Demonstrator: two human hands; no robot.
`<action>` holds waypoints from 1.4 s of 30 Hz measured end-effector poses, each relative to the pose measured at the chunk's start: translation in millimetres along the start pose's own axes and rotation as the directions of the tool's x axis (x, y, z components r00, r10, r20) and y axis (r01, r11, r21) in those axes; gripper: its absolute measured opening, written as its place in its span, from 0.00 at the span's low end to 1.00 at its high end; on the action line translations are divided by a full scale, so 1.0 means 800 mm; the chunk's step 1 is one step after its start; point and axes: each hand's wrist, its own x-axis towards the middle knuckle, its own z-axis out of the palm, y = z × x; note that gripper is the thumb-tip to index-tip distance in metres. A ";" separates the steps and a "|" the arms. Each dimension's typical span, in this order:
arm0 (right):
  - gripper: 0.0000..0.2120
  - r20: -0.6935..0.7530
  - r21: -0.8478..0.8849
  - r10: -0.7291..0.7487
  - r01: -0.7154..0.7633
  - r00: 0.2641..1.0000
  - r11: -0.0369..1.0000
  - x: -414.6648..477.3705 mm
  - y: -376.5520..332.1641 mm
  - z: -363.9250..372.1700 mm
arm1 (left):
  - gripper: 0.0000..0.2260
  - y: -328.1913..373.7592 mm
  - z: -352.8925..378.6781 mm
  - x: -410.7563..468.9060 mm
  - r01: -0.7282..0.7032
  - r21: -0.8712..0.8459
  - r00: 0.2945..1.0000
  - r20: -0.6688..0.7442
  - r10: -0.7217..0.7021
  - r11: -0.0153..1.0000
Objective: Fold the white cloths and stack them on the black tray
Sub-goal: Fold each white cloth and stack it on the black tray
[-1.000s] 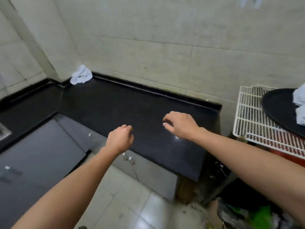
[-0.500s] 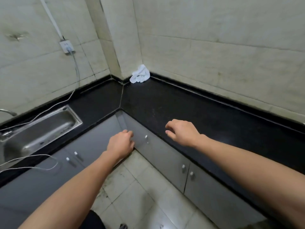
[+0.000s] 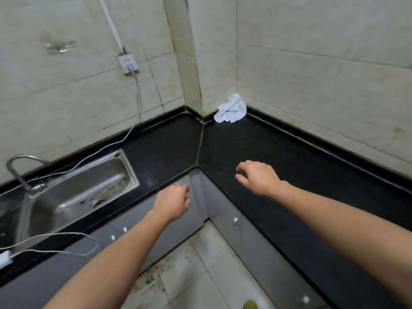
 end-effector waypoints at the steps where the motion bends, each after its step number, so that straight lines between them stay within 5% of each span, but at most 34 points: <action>1: 0.15 0.007 0.008 -0.001 0.001 1.000 1.000 0.030 0.002 0.002 | 0.14 -0.012 -0.002 0.021 0.006 0.006 1.000 0.002 -0.006 1.000; 14: 0.15 0.144 0.042 -0.021 0.015 0.989 0.999 0.292 0.002 0.056 | 0.11 -0.137 0.007 0.216 0.078 -0.034 0.995 0.065 -0.076 0.996; 31: 0.12 0.154 0.068 0.450 -0.464 0.880 0.883 0.566 0.066 0.100 | 0.10 -0.270 0.019 0.579 -0.236 -0.107 0.963 0.110 0.248 0.966; 42: 0.20 0.208 0.235 0.516 -0.554 0.831 0.798 0.774 0.167 0.155 | 0.11 -0.279 0.072 0.714 -0.216 -0.145 0.936 0.251 0.247 0.966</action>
